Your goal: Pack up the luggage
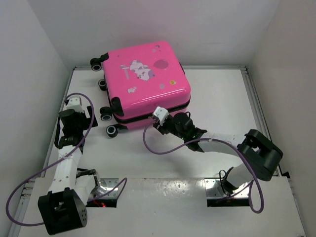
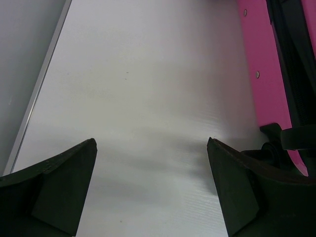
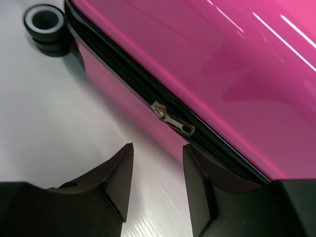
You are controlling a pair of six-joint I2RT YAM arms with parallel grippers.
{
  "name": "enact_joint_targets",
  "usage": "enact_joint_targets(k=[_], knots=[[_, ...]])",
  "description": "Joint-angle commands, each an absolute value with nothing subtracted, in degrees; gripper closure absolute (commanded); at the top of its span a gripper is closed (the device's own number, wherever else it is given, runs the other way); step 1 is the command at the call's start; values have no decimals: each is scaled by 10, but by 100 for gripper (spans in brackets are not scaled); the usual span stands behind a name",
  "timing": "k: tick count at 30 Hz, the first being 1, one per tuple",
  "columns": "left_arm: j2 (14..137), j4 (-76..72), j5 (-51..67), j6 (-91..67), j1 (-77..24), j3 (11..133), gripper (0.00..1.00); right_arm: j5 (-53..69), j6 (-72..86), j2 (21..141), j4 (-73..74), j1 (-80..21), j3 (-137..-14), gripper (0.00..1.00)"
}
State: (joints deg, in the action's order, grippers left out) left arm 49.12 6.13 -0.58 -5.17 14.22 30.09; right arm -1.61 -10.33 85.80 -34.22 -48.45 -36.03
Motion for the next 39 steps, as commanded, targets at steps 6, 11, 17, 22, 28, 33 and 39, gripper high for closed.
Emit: enact_joint_targets(k=[6,11,17,22,28,33,39], knots=[[496,52,9,-47,139,298,1,133,-127,896,-423,-474,-409,44],[496,52,9,-47,139,298,1,167,-158,925,-419,-463,-425,38],[501,52,4,-47,144,298,1,168,-176,942,-404,-449,-435,36],[501,52,4,-47,144,298,1,171,-174,949,-389,-444,-431,38],[506,52,4,-47,144,298,1,177,-157,927,-352,-443,-409,45],[512,52,4,-47,144,298,1,181,-150,882,-314,-458,-378,51],[512,52,9,-47,144,298,1,110,-80,864,-309,-462,-368,50]])
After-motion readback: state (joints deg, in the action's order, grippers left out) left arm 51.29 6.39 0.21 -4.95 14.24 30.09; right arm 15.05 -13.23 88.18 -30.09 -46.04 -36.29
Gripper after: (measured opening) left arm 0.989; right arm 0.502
